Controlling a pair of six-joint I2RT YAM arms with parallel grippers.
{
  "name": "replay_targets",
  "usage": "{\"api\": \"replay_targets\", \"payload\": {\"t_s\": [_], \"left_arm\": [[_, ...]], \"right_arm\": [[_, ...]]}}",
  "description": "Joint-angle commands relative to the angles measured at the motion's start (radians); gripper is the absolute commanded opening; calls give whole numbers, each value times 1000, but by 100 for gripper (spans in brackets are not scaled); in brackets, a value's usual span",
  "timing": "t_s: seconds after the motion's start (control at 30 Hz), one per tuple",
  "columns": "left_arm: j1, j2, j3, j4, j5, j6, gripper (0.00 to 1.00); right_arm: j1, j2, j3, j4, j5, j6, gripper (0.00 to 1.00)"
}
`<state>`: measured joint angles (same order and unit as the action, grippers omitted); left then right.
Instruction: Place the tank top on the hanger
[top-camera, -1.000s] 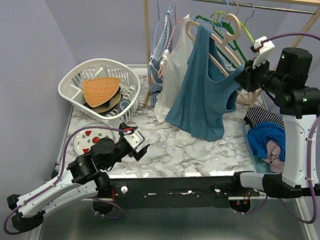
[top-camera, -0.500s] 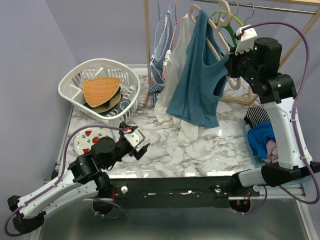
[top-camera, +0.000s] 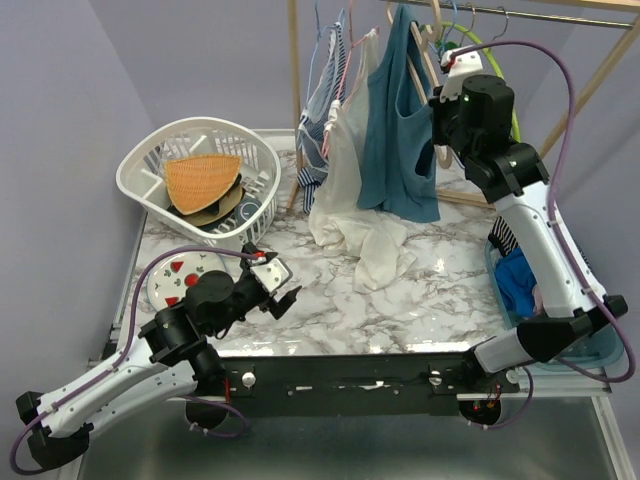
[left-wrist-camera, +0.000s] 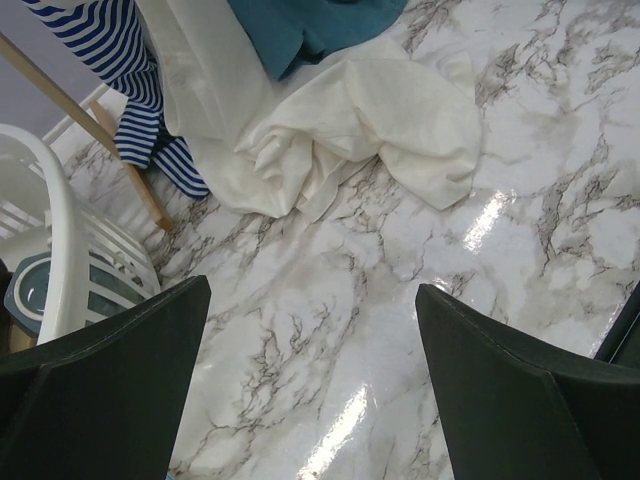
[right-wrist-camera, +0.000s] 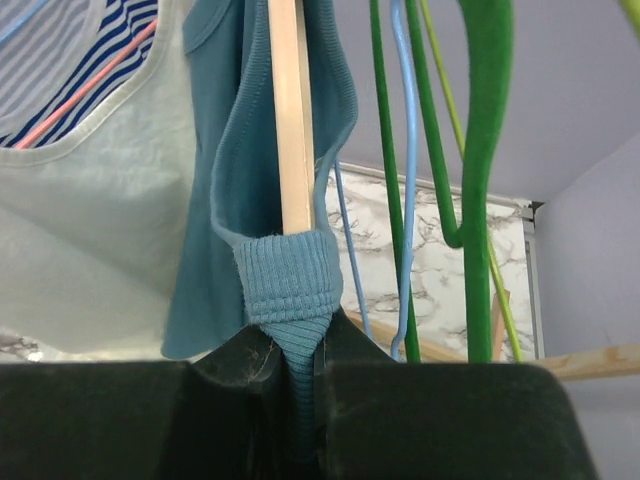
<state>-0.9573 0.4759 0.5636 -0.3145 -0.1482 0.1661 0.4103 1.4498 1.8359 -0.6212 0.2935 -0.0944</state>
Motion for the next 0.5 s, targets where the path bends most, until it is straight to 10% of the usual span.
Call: {"api": "replay_targets", "payload": {"t_s": [0.0, 0.47], "left_arm": [[8, -5, -11, 29, 27, -13, 99], [11, 1, -13, 31, 38, -14, 99]], "right_arm": [[27, 69, 57, 129, 130, 25, 0], [51, 165, 103, 209, 188, -2, 0]]}}
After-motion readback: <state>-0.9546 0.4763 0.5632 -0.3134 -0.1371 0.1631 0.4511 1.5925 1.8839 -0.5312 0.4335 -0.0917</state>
